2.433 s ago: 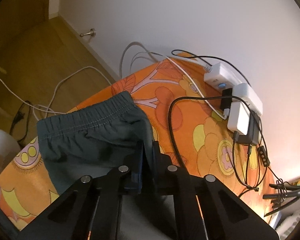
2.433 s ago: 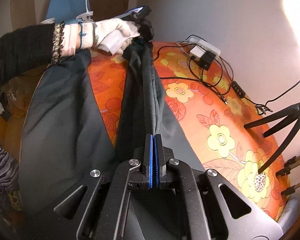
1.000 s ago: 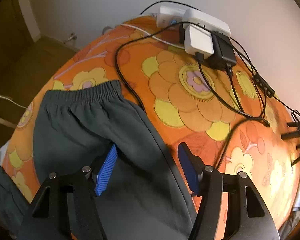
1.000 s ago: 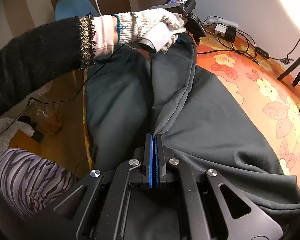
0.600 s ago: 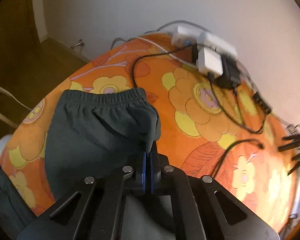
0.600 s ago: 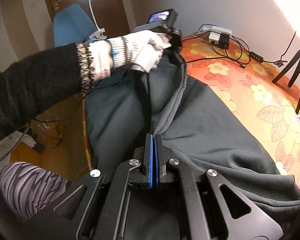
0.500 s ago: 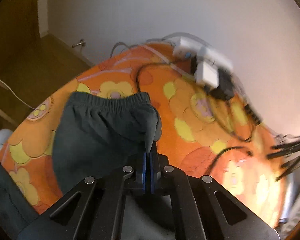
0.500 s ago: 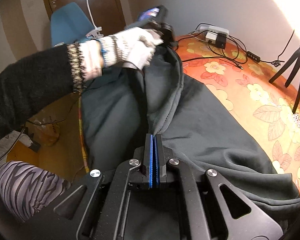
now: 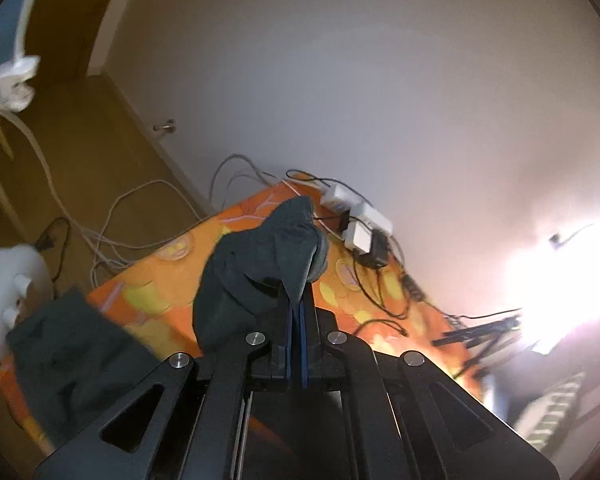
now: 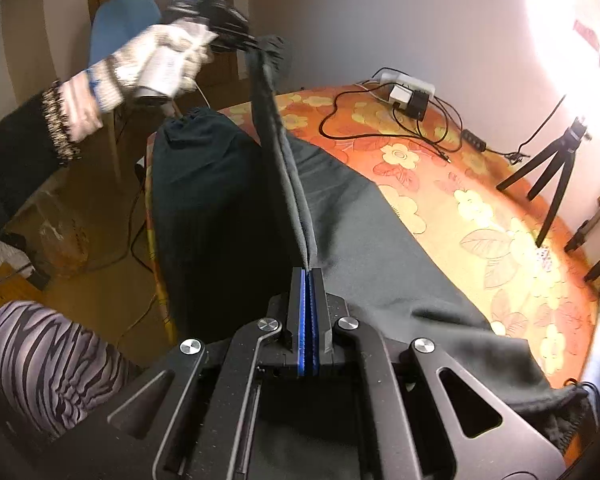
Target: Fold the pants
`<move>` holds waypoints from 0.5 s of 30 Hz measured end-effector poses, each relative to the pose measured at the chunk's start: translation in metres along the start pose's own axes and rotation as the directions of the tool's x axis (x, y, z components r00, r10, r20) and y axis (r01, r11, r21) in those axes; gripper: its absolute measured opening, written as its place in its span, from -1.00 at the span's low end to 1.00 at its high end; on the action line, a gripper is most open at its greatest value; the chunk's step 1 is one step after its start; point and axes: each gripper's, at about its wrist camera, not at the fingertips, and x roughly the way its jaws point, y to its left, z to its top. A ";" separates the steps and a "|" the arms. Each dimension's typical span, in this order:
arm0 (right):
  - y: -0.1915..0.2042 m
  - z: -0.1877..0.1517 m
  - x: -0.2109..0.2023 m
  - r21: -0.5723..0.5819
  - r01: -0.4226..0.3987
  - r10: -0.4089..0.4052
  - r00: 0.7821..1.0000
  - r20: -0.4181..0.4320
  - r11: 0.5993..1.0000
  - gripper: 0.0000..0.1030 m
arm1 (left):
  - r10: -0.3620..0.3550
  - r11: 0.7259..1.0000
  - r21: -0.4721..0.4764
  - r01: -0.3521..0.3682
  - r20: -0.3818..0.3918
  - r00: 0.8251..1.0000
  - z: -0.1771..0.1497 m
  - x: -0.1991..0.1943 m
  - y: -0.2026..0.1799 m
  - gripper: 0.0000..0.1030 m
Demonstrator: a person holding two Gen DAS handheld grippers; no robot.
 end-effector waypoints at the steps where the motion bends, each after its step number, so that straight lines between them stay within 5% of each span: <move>1: 0.005 -0.001 -0.003 -0.013 0.011 -0.011 1.000 -0.004 1.000 -0.95 | 0.000 1.000 -0.004 0.000 -0.002 1.000 -0.006 -0.006 0.007 -0.97; 9: 0.058 -0.038 0.006 -0.124 0.000 -0.018 0.989 -0.144 0.992 -0.95 | 0.075 0.996 -0.039 -0.078 -0.070 0.995 -0.077 -0.045 0.095 -0.97; 15: 0.082 -0.052 0.026 -0.175 -0.017 -0.021 0.977 -0.212 0.984 -0.95 | 0.084 0.993 -0.077 -0.093 -0.109 0.991 -0.098 -0.060 0.136 -0.97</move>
